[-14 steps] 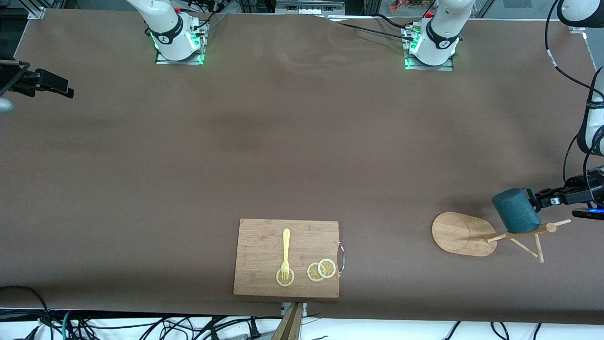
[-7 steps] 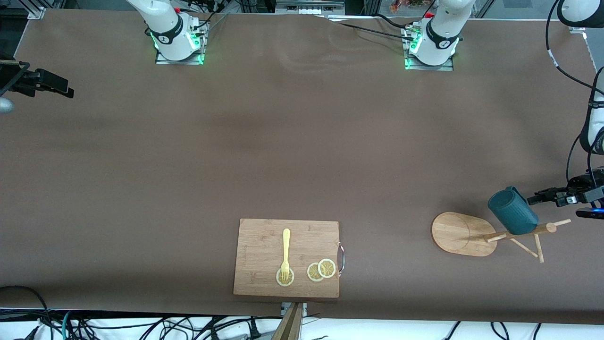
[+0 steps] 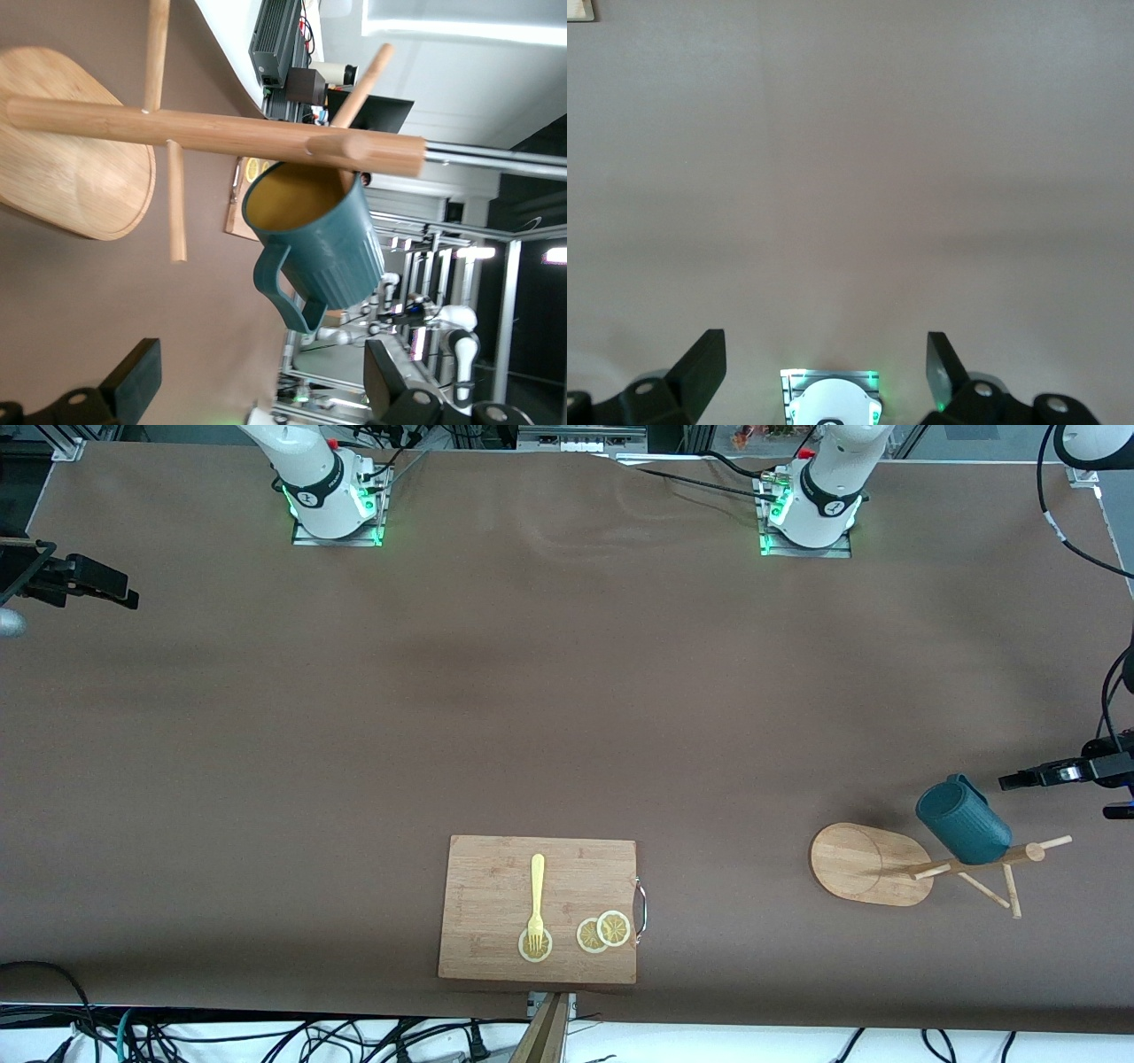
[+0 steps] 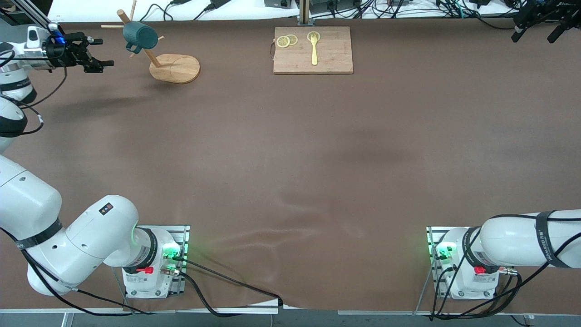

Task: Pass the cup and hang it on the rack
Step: 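Open the left gripper and pull it back from the mug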

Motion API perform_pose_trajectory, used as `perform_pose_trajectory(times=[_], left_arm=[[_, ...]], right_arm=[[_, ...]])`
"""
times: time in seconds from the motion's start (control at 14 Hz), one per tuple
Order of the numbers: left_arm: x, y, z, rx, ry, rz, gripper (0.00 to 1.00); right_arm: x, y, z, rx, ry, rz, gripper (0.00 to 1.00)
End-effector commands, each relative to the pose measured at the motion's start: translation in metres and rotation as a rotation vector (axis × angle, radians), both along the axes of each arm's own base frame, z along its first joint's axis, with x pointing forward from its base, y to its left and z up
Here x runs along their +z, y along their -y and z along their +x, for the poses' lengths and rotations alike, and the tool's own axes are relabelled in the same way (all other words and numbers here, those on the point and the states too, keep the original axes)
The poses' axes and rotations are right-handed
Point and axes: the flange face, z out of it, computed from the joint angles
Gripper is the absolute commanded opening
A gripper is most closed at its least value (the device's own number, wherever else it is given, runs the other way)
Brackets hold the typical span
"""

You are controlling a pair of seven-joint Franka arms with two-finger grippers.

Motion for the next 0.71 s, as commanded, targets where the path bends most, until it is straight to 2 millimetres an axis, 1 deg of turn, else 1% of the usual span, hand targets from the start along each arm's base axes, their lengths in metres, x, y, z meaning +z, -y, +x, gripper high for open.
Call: perform_pose_trajectory(times=[0.0, 0.14, 0.29, 0.43, 0.5, 0.64], left_arm=[[0.059, -0.008, 0.0, -0.105, 0.057, 0.143, 1.0], [0.097, -0.009, -0.007, -0.16, 0.063, 0.215, 1.0], [0.143, -0.007, -0.02, -0.214, 0.061, 0.321, 1.0], [0.194, 0.002, -0.033, -0.271, 0.06, 0.426, 1.0], [0.214, 0.008, -0.038, -0.295, 0.06, 0.471, 1.0], [0.24, 0.019, -0.043, -0.326, 0.064, 0.53, 1.0]], right_arm=[[0.007, -0.003, -0.002, -0.005, 0.002, 0.01, 1.0], [0.007, -0.003, -0.002, -0.005, 0.002, 0.01, 1.0], [0.007, -0.003, -0.002, -0.005, 0.004, 0.01, 1.0], [0.007, -0.003, -0.002, -0.005, 0.005, 0.01, 1.0], [0.007, -0.003, -0.002, -0.005, 0.005, 0.01, 1.0], [0.007, -0.003, -0.002, -0.005, 0.005, 0.01, 1.0]])
